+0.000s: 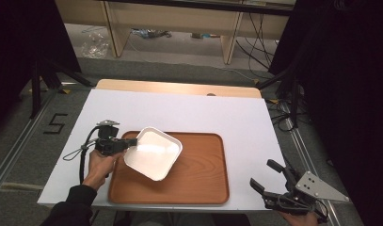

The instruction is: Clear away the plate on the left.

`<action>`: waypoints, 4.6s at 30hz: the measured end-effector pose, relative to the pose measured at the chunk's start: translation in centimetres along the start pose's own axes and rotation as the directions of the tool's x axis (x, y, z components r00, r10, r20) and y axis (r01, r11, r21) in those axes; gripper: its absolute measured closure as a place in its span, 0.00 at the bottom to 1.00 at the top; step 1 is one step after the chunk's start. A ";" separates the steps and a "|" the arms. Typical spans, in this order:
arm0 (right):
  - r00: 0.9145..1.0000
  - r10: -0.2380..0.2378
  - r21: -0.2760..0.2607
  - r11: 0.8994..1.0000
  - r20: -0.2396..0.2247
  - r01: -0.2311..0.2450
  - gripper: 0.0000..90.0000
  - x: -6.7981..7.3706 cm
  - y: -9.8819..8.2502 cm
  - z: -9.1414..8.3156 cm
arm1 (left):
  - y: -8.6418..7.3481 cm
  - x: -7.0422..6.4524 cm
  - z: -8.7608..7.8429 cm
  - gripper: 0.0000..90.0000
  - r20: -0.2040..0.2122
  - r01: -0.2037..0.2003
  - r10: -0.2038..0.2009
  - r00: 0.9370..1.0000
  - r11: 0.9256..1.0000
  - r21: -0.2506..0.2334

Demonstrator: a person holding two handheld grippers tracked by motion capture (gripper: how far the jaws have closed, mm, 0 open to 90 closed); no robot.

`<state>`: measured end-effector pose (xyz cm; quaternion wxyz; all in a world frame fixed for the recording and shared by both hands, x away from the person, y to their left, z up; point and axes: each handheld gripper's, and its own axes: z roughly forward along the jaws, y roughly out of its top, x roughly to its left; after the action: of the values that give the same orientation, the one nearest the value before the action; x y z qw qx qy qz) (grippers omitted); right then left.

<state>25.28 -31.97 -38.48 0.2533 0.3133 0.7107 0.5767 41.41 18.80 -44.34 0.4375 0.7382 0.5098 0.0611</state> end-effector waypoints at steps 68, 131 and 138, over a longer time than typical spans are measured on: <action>1.000 -0.001 -0.004 1.000 -0.004 0.001 0.21 0.0 0.0 -0.1 | -4.5 -4.1 0.3 0.85 0.051 -0.500 0.513 0.857 0.803 0.324; 1.000 -0.018 -0.005 1.000 -0.005 0.018 0.21 -0.1 0.0 0.1 | -3.5 -8.2 -5.9 0.34 -0.161 -0.567 0.550 0.819 0.820 -0.082; 1.000 -0.016 -0.006 1.000 -0.008 0.016 0.21 -0.1 0.0 0.1 | -4.6 -9.2 -6.3 0.30 -0.122 -0.362 0.344 0.931 0.915 -0.177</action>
<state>25.38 -31.98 -38.54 0.2560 0.3044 0.7125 0.5780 30.47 15.49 -40.43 0.4670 0.7678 0.3784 0.2219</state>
